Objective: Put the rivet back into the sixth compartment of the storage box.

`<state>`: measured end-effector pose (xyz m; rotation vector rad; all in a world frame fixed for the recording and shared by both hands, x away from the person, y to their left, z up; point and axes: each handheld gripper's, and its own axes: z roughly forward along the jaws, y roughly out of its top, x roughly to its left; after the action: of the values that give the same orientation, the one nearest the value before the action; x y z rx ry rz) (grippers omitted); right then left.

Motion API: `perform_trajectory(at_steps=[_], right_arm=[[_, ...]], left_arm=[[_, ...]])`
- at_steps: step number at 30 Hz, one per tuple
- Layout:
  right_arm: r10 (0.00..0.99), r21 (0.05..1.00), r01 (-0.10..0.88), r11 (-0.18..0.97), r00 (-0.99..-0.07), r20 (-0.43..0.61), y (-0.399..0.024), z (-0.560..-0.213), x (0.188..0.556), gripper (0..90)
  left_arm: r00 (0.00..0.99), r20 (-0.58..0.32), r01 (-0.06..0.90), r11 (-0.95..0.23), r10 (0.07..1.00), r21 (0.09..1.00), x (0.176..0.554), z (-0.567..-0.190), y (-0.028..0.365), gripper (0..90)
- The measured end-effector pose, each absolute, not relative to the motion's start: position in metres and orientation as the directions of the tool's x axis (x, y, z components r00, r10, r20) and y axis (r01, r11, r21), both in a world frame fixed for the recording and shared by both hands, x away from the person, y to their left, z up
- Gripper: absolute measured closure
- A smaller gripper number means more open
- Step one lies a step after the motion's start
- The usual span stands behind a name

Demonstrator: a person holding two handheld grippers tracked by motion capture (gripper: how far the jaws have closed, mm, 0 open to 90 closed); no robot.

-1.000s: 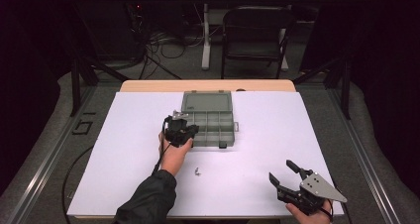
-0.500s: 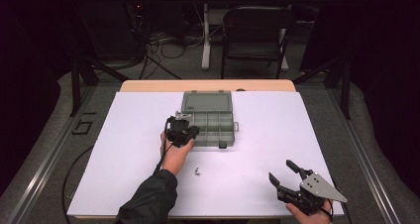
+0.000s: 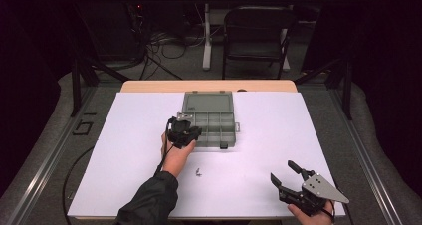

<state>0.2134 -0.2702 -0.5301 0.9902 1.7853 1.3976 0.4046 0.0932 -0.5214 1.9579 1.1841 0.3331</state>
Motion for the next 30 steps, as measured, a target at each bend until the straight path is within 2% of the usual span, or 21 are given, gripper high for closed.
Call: perform_trajectory(at_steps=[5,10,14,22,27,30], right_arm=[[0.866,0.976,0.166,0.143,-0.498,-0.042,-0.270,-0.530,0.213,28.4],[0.868,0.976,0.167,0.142,-0.494,-0.041,-0.270,-0.530,0.213,28.4],[0.869,0.976,0.166,0.143,-0.494,-0.043,-0.270,-0.530,0.213,28.4],[0.869,0.975,0.168,0.144,-0.492,-0.043,-0.270,-0.530,0.213,28.4],[0.871,0.976,0.166,0.141,-0.490,-0.043,-0.270,-0.530,0.213,28.4],[0.870,0.977,0.163,0.138,-0.491,-0.041,-0.270,-0.531,0.214,28.4]], left_arm=[[0.538,-0.167,0.600,-0.236,0.826,0.764,0.401,-0.517,0.094,65.6],[0.544,-0.172,0.585,-0.224,0.821,0.779,0.396,-0.509,0.098,48.8],[0.552,-0.169,0.564,-0.216,0.817,0.797,0.391,-0.503,0.102,41.6],[0.587,-0.142,0.506,-0.225,0.797,0.833,0.373,-0.492,0.108,36.9],[0.610,-0.118,0.478,-0.245,0.784,0.843,0.364,-0.490,0.112,36.7],[0.623,-0.132,0.479,-0.242,0.771,0.844,0.357,-0.489,0.117,36.9]])
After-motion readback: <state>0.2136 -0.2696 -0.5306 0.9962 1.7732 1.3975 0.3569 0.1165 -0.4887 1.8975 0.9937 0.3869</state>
